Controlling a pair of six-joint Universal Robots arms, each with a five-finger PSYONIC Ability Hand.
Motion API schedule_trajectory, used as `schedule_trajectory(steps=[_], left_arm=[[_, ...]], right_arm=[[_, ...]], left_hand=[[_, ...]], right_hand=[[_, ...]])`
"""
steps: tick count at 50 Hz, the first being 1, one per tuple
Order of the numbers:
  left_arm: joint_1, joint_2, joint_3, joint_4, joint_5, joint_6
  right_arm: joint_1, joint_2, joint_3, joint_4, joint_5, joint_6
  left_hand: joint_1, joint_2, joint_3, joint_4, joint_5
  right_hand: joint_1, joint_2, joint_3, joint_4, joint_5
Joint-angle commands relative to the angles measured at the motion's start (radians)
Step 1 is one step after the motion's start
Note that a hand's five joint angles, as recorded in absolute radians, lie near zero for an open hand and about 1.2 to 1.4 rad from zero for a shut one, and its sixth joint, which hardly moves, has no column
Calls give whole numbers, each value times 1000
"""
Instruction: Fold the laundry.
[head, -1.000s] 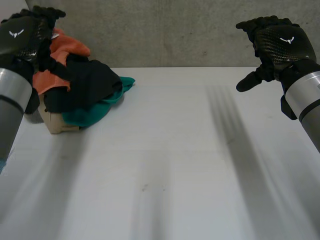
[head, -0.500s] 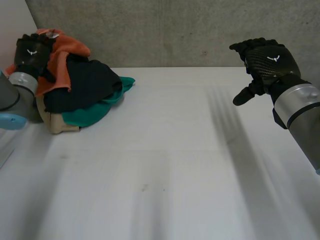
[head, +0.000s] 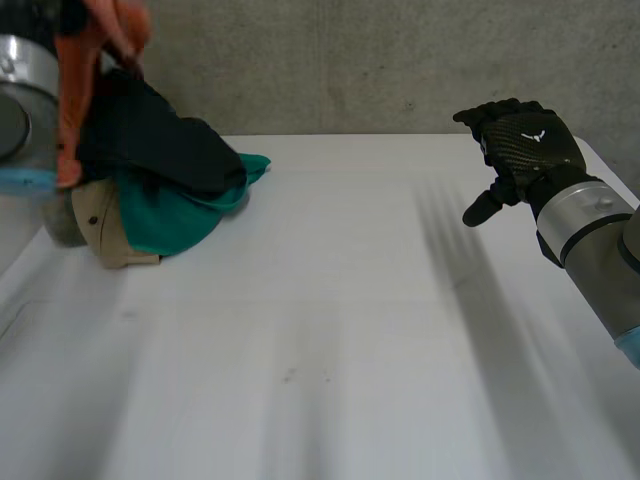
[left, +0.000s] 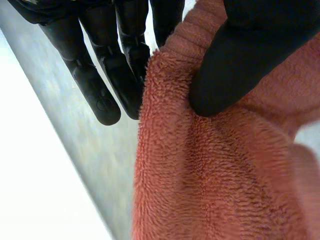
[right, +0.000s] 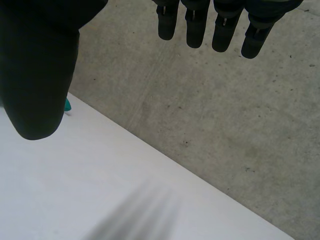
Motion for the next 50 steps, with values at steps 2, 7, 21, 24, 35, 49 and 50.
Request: schedule_trajectory(steps=[2,7,21,24,35,49,50], left_arm=[[-197,232,-74,-1,7,-182],[-297,269,-77,-43,7,-267],[-584,-33,-120,-251,5,-357],[-612,-122,-117,-307,5,-353],[-580,4,-194,-423,-2,-342],[-313,305,-609,-382,-15,-30],[-299,302,-623,-370,-15,8]], right_arm=[[-2,-18,-3,-1,3,1],[-3,-49,-3,-3,5,2],[-121,-78,-35,-1,11,12],[-143,-78,-40,-1,11,10],[-161,-51,-69,86,-8,-4],[-65,-31,-46,238,-66,-200],[-40,-29,-40,236,-63,-218]], left_hand=[[272,204,208,198,233],[272,204,208,198,233],[272,204,208,198,233],[-200,-268,-264,-275,-239],[-879,-946,-942,-953,-918],[-867,-935,-931,-941,-906],[-867,-935,-931,-941,-906]], right_hand=[[-54,-36,-35,-37,-49],[-54,-36,-35,-37,-49],[-54,-36,-35,-37,-49],[-54,-36,-35,-37,-49],[-54,-36,-35,-37,-49],[-54,-36,-35,-37,-49],[-54,-36,-35,-37,-49]])
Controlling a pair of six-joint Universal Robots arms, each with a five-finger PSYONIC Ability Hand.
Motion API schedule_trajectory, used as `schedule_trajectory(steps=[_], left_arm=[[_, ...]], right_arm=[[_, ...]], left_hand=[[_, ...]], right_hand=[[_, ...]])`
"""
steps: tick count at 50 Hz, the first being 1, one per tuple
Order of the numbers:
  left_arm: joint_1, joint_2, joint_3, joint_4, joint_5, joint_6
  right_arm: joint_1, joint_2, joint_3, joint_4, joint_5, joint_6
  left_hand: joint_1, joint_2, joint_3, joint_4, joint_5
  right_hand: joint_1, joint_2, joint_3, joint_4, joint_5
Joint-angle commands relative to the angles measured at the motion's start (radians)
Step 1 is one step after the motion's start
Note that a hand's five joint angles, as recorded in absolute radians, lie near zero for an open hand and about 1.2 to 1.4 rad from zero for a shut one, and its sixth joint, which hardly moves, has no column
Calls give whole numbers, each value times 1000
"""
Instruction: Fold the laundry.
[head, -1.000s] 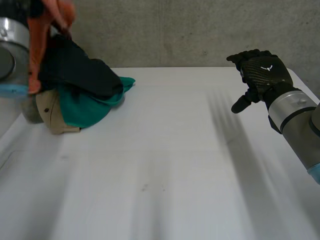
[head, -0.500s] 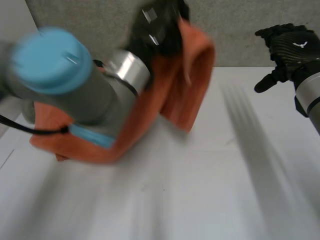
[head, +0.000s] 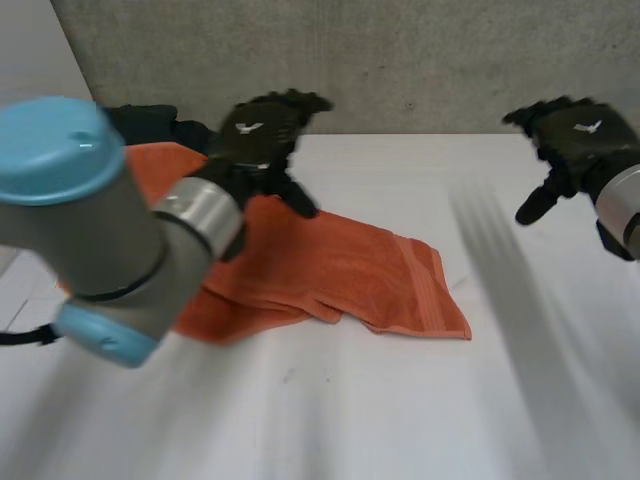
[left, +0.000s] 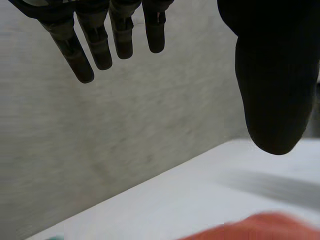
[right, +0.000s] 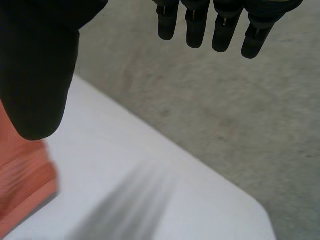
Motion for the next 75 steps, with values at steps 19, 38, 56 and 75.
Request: schedule_trajectory(steps=[19,38,56,75], left_arm=[[283,-389,6,250,188,733],[149,-282,155,238,185,614],[203,-184,118,111,145,558],[412,-489,173,126,175,864]], right_arm=[[144,68,47,20,-5,-155],[132,76,42,20,-5,-156],[132,62,35,20,-15,-156],[147,88,41,15,-9,-158]], left_hand=[[28,13,11,19,27],[1146,1131,1129,1138,1145],[-46,-60,-62,-54,-47],[-2,-16,-18,-10,-3]], right_hand=[[-54,-36,-35,-37,-49],[-54,-36,-35,-37,-49],[-54,-36,-35,-37,-49],[-54,-36,-35,-37,-49]])
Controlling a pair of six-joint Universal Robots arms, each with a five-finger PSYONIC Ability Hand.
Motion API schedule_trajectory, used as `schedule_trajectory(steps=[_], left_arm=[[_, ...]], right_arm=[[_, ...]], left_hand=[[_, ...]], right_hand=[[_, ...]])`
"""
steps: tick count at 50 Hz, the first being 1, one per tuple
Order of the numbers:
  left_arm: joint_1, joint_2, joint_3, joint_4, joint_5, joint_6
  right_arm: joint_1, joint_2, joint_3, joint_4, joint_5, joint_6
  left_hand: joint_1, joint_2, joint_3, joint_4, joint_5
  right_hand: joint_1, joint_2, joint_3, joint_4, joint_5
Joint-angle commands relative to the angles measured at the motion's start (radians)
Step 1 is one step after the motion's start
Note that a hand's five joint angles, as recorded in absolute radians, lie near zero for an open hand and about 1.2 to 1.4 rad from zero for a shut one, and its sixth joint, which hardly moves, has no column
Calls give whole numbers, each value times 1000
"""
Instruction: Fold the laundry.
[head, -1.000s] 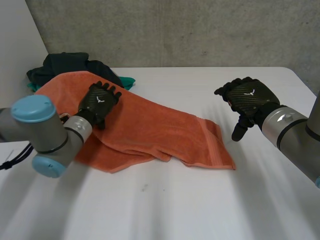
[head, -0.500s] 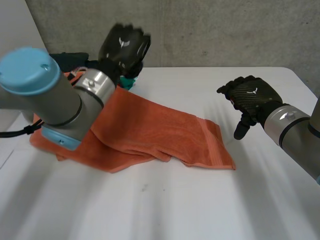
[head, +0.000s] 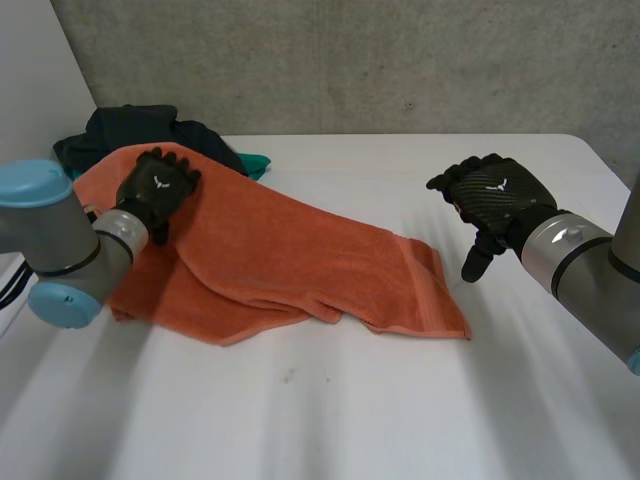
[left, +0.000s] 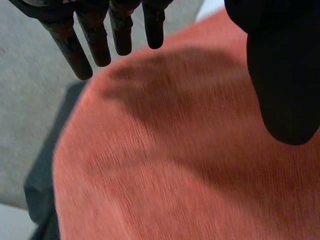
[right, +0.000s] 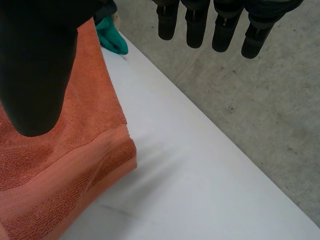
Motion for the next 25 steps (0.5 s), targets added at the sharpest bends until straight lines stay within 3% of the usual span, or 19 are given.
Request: schedule_trajectory(steps=[1,2,4,5,6,13,16,25], left_arm=[[23,-118,77,19,30,14],[23,-126,83,22,35,14],[21,-141,95,34,55,14],[21,-143,95,41,61,14],[18,-143,95,60,72,12],[-44,3,49,94,78,-90],[-147,153,6,111,75,-280],[-334,334,-14,100,70,-716]], right_arm=[[2,16,3,-7,1,0],[2,19,3,-7,1,0],[2,33,3,-9,1,0],[2,36,3,-9,1,0],[2,39,3,-9,1,0],[-3,42,-1,-9,2,0],[-9,37,-4,-9,2,0],[-18,10,-27,-7,4,2]], left_hand=[[59,37,33,45,39],[91,69,65,77,71],[395,373,369,381,375],[670,648,644,656,650],[1184,1162,1158,1169,1164],[1189,1167,1163,1175,1169],[1189,1167,1163,1175,1169],[1189,1167,1163,1175,1169]], right_hand=[[-53,-36,-35,-37,-49],[-53,-36,-35,-37,-49],[-53,-36,-35,-37,-49],[-53,-36,-35,-37,-49],[-53,-36,-35,-37,-49],[-53,-36,-35,-37,-49],[-53,-36,-35,-37,-49],[-53,-36,-35,-37,-49]])
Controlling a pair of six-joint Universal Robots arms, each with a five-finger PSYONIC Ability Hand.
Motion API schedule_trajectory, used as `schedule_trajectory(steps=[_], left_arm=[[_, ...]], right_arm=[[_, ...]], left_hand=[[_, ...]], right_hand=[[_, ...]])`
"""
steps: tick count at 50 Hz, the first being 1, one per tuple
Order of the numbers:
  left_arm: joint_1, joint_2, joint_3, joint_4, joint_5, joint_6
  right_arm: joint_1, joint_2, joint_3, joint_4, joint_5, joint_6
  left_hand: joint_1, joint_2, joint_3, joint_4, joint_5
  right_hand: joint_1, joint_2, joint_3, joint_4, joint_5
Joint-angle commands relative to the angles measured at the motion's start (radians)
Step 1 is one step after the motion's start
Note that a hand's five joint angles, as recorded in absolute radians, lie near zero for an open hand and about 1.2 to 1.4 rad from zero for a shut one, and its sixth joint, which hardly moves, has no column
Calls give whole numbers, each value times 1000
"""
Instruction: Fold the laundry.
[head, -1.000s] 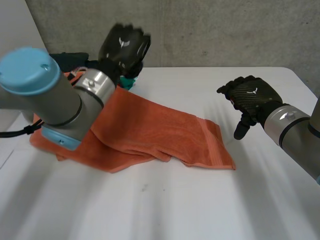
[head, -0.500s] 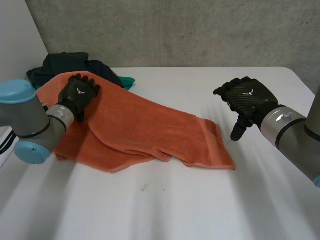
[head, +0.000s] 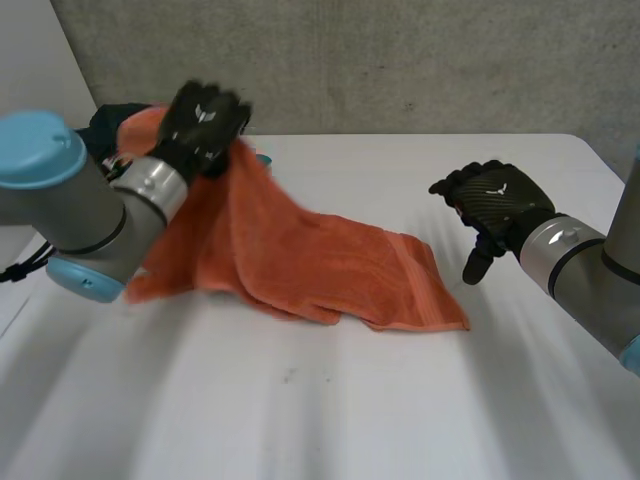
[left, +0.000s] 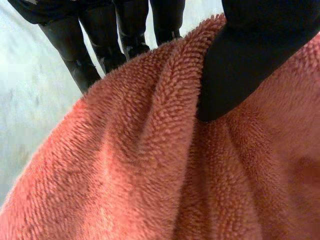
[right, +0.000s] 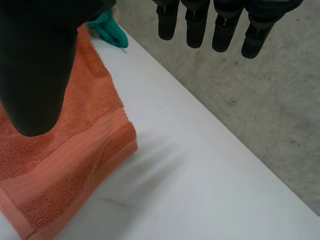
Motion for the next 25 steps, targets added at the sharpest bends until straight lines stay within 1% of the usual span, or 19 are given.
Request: schedule_trajectory(steps=[1,3,4,8,9,12,13,14,15,16,19,20,25], left_arm=[[-158,125,-17,-6,-3,-348],[-192,110,-24,-5,-3,-414],[-198,98,-26,-5,-3,-428],[-224,-22,-21,-13,-8,-439],[-243,-78,-17,-19,-17,-439],[-267,-157,-3,-39,-42,-436],[-284,-197,9,-54,-58,-427],[-287,-211,17,-62,-68,-418],[-290,-223,25,-69,-77,-410],[-292,-228,31,-77,-86,-401],[-284,-214,41,-89,-127,-369],[-281,-184,40,-91,-152,-355],[-261,-56,-1,-102,-209,-344]], right_arm=[[-10,-28,-16,1,1,1],[-19,-37,-16,1,1,1],[-27,-40,-15,2,-1,1],[-59,-45,4,7,-6,1],[-60,-45,7,7,-6,1],[-66,-43,17,1,-6,0],[-71,-43,19,1,-6,0],[-79,-43,21,1,-6,0],[-83,-43,21,2,-6,0],[-86,-42,22,2,-6,0],[-99,-39,30,5,-12,0],[-102,-39,33,7,-12,0],[-125,-43,65,13,-18,-5]], left_hand=[[247,204,208,202,265],[247,204,208,202,265],[247,204,208,202,265],[247,204,208,202,265],[247,204,208,202,265],[247,204,208,202,265],[-110,-153,-149,-155,-92],[-309,-352,-348,-354,-290],[-453,-496,-492,-498,-434],[-489,-533,-528,-535,-471],[-501,-545,-540,-547,-483],[-516,-559,-555,-561,-497],[-642,-686,-681,-687,-624]], right_hand=[[-54,-36,-35,-37,-49],[-54,-36,-35,-37,-49],[-54,-36,-35,-37,-49],[-54,-36,-35,-37,-49],[-54,-36,-35,-37,-49],[-54,-36,-35,-37,-49],[-54,-36,-35,-37,-49],[-54,-36,-35,-37,-49],[-54,-36,-35,-37,-49],[-54,-36,-35,-37,-49],[-54,-36,-35,-37,-49],[-54,-36,-35,-37,-49],[-54,-36,-35,-37,-49]])
